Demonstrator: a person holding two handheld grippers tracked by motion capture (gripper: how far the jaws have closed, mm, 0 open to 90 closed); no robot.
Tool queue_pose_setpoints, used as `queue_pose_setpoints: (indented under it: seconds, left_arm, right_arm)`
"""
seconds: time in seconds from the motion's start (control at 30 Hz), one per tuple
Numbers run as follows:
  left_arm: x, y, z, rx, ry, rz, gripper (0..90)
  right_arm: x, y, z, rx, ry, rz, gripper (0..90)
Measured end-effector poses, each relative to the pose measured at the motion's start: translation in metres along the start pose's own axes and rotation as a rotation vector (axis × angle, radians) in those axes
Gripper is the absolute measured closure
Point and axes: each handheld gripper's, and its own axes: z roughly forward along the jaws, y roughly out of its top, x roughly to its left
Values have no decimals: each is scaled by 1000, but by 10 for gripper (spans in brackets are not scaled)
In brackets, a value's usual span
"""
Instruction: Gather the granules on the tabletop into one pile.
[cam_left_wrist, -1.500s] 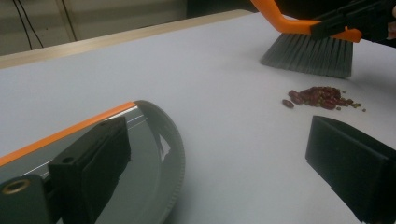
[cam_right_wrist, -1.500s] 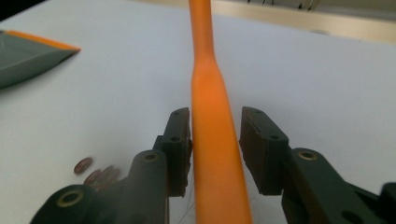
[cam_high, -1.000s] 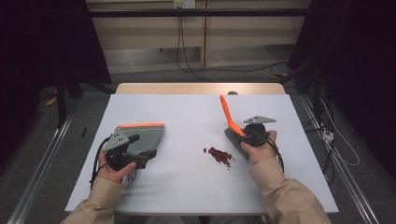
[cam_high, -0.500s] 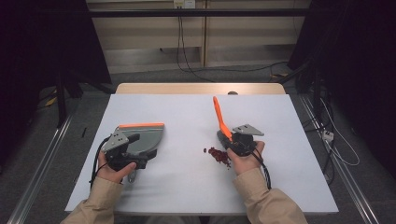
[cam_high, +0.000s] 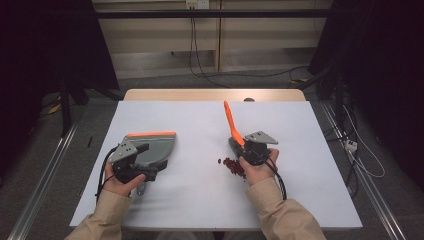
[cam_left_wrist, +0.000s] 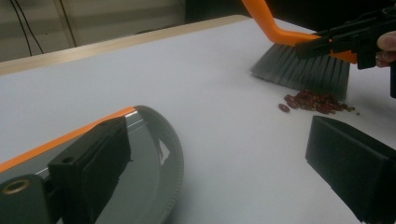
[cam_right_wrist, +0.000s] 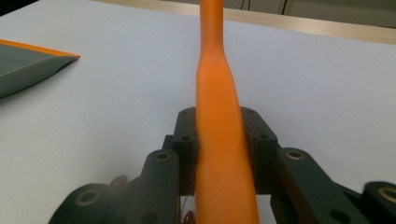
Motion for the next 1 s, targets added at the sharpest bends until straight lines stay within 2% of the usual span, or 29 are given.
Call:
queue_pose_setpoints:
  seconds: [0.03, 0.23, 0.47, 0.63, 0.73, 0.83, 0.9, 1.0]
  left_arm:
    - [0, 0, 0, 0, -1, 0, 64]
    - [-1, 0, 0, -4, 0, -4, 64]
    - [-2, 0, 2, 2, 0, -3, 64]
    - [-3, 0, 2, 9, -2, 2, 64]
    - [-2, -1, 2, 12, -3, -5, 64]
    - [-1, -1, -1, 25, 10, 6, 64]
    - [0, -1, -3, 27, 12, -13, 64]
    - [0, -1, -6, 44, 23, -14, 64]
  right_arm:
    - [-1, 1, -1, -5, 4, 9, 710]
    - [-4, 1, -17, -36, 27, -11, 710]
    - [3, -15, -42, -62, 42, -21, 710]
    - [12, -22, -40, -103, 48, -4, 710]
    - [15, -21, -31, -110, 52, -1, 710]
    - [16, -19, -26, -113, 59, 0, 710]
    - [15, -17, -28, -112, 65, 0, 710]
    - [11, -12, -34, -114, 77, -6, 710]
